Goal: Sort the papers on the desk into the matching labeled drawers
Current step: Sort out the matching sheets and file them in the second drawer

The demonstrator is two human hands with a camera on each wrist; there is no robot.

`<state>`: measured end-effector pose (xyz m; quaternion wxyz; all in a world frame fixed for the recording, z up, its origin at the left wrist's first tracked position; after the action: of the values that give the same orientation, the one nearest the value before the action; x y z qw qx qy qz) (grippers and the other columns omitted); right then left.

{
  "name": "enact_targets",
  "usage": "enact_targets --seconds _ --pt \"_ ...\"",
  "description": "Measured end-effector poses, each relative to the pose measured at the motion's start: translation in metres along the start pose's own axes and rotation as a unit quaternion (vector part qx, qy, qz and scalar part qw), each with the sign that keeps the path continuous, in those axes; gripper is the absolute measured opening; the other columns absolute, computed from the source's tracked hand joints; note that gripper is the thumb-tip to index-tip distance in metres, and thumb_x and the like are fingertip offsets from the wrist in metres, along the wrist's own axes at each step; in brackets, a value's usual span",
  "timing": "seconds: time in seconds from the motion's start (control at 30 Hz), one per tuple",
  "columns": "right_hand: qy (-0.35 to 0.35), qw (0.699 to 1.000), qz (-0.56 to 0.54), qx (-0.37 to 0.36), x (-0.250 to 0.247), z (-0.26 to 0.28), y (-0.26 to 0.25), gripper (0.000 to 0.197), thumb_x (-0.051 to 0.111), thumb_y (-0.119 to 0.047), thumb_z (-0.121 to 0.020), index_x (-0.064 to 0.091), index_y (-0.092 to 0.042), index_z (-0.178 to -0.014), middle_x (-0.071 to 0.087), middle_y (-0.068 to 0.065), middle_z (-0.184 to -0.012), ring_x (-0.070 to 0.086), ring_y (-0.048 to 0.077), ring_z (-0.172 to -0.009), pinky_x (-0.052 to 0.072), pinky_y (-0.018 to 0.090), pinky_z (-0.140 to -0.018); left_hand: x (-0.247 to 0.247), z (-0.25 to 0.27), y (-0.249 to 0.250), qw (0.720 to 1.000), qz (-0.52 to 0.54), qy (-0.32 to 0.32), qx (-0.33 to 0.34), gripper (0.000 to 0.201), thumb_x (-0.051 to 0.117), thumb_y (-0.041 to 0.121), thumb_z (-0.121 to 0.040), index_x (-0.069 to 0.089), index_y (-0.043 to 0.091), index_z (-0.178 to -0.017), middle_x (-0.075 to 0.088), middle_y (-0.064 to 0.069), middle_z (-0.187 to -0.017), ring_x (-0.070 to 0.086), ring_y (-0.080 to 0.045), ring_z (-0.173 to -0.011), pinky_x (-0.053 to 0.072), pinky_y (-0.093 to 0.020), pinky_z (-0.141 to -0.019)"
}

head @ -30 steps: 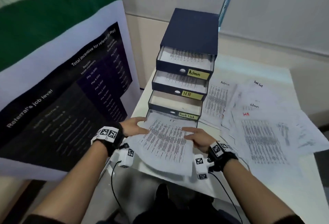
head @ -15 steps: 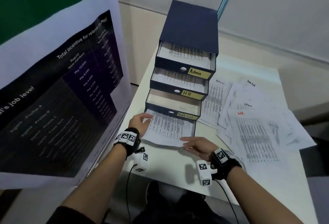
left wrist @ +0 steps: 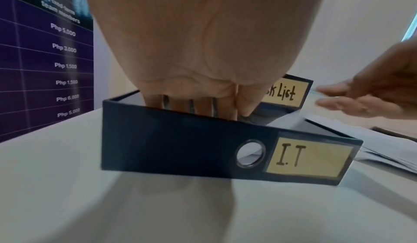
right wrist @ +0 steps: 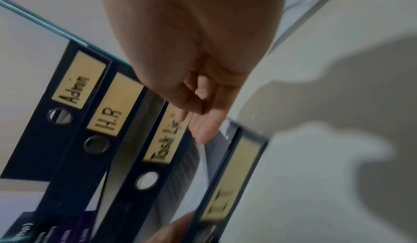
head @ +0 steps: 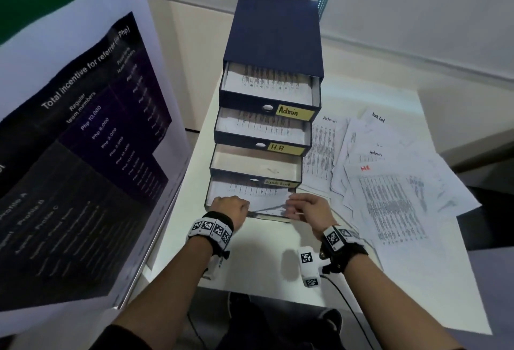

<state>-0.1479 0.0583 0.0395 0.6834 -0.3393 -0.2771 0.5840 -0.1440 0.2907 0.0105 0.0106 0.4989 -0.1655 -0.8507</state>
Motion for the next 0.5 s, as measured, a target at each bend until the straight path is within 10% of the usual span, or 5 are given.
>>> enact_targets --seconds 0.1,0.2,0.3,0.5 --pt "0.145 0.976 0.133 -0.094 -0.067 -0.006 -0.001 0.024 0.054 0.007 -0.088 0.073 -0.008 -0.088 0.074 0.019 -0.093 0.069 0.026 -0.072 0.058 0.034 -0.075 -0.003 -0.011 0.010 0.999 -0.031 -0.023 -0.009 0.039 0.032 0.034 -0.100 0.066 0.023 -0.117 0.058 -0.006 -0.127 0.058 -0.027 -0.110 0.041 -0.039 -0.099" --pt "0.225 0.860 0.440 -0.130 -0.148 -0.016 0.004 0.027 0.061 -0.008 -0.089 0.069 -0.011 -0.114 0.070 0.011 -0.115 0.065 0.026 -0.102 0.048 0.029 -0.090 -0.015 -0.021 0.024 0.998 -0.016 -0.048 -0.029 0.030 0.047 0.034 -0.095 0.069 0.024 -0.113 0.065 -0.004 -0.120 0.061 -0.025 -0.108 0.049 -0.037 -0.096" --pt "0.186 0.762 0.615 -0.075 -0.211 -0.030 0.031 0.029 0.057 -0.021 -0.089 0.059 -0.008 -0.115 0.058 0.014 -0.127 0.057 0.030 -0.110 0.048 0.041 -0.095 -0.027 -0.033 0.046 0.997 0.047 -0.054 -0.034 0.022 0.054 0.027 -0.089 0.075 0.021 -0.094 0.073 -0.002 -0.103 0.066 -0.022 -0.094 0.056 -0.037 -0.088" --pt "0.014 0.742 0.661 -0.115 -0.212 -0.015 0.061 0.037 0.049 -0.036 -0.092 0.065 -0.012 -0.114 0.059 0.007 -0.129 0.062 0.031 -0.106 0.051 0.038 -0.088 -0.033 -0.056 0.138 0.997 0.049 -0.044 0.042 0.020 0.055 0.024 -0.091 0.073 0.017 -0.091 0.072 -0.002 -0.100 0.065 -0.022 -0.096 0.051 -0.030 -0.084"
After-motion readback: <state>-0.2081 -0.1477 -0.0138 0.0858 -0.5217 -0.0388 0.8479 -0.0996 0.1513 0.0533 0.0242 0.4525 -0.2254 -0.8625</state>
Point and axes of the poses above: each hand's wrist, its own z-axis away from the middle knuckle, its own x-axis out of the palm, y = z × x, the point moved 1 cm from there along -z, towards the middle knuckle
